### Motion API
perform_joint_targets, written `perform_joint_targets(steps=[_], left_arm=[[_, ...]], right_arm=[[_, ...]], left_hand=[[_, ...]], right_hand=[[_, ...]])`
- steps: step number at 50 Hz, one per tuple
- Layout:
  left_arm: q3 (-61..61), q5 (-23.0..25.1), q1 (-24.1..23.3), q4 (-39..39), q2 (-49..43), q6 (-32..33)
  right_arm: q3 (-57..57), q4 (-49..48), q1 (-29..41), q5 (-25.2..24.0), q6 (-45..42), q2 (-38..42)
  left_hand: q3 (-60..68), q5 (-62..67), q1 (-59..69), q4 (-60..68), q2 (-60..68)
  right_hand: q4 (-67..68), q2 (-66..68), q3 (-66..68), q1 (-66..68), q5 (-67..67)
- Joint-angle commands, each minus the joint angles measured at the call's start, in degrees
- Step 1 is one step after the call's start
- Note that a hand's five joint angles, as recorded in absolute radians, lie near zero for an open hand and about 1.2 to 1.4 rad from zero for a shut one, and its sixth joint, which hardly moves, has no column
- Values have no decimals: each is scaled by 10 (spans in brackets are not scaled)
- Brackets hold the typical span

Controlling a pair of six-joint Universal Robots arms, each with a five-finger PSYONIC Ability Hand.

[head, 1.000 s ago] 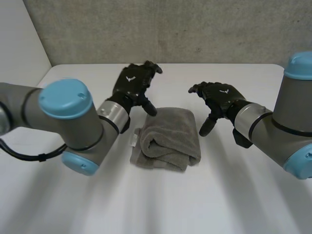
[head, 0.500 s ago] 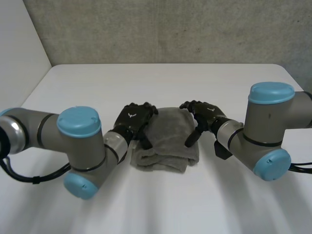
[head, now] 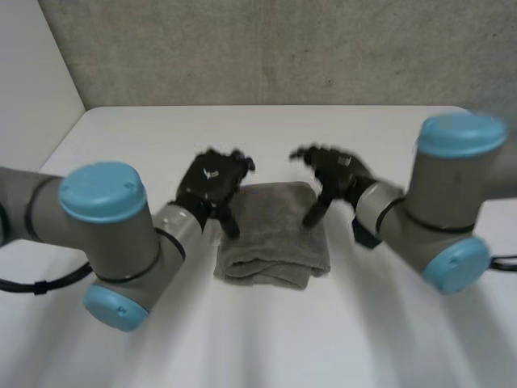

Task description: Fold the towel.

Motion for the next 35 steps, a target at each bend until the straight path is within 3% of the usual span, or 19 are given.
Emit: perform_joint_targets(steps=[1,3,6,7,8,14,35], left_arm=[[14,-4,8,-13,102,-14],[21,-14,9,-26,124,-20],[66,-84,25,-100,180,-38],[66,-84,25,-101,180,-38],[81,-107,35,-129,192,-48],[128,-127,52,-193,202,-62],[177,-128,57,-292,191,-63]], right_arm=[[-28,37,-29,30,-3,-143],[-34,48,-41,53,-7,-165],[-37,56,-56,97,-34,-197],[-37,56,-56,97,-34,-197],[-35,57,-60,128,-58,-212],[-35,62,-52,179,-107,-220],[-53,108,-61,178,-107,-207]], left_hand=[[-179,-8,-25,-24,-19],[-179,-8,-25,-24,-19],[-186,-14,-32,-31,-26],[-186,-14,-32,-31,-26],[-186,-14,-32,-31,-26],[-184,-13,-30,-29,-24],[-179,-8,-25,-24,-19]], right_hand=[[-47,-37,-34,-34,-33],[-47,-37,-34,-34,-33],[-47,-37,-34,-34,-33],[-47,-37,-34,-34,-33],[-47,-37,-34,-34,-33],[-47,-37,-34,-34,-33],[-47,-37,-34,-34,-33]])
